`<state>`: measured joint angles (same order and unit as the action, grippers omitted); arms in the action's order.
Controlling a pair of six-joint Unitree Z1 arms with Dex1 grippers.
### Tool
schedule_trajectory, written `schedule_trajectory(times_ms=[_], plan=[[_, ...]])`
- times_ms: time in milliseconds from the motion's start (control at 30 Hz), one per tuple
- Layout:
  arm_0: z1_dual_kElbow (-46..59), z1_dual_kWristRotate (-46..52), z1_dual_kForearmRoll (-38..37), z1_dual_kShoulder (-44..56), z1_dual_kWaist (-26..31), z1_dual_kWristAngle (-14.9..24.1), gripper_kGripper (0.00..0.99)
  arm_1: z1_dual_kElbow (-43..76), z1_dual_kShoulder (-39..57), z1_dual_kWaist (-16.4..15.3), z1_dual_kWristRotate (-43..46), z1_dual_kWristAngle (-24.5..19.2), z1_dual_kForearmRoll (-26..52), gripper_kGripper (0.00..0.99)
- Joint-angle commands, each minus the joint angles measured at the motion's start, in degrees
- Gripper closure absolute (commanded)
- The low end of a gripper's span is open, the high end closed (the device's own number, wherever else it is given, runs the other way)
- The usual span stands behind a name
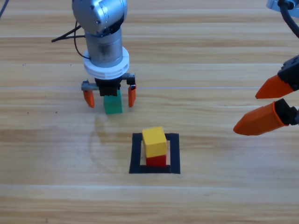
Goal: Stack the blocks in the rectangular block: red at the bottom, yellow in the middle, green on top
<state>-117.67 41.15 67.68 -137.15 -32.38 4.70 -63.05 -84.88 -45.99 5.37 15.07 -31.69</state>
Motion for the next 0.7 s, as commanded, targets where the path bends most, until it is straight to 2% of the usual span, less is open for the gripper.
schedule_trajectory(times_ms=[33,700], plan=[[-1.69,-0.19,0.35,-3.74,0.65,-0.57,0.057,0.91,-2.74,-1.29,0.43,-0.04,1.45,0.011],[-4.33,2.18,0.26,-5.59,2.32,-2.15,0.077,1.00,-3.01,-1.29,0.34,-0.48,1.45,0.042]])
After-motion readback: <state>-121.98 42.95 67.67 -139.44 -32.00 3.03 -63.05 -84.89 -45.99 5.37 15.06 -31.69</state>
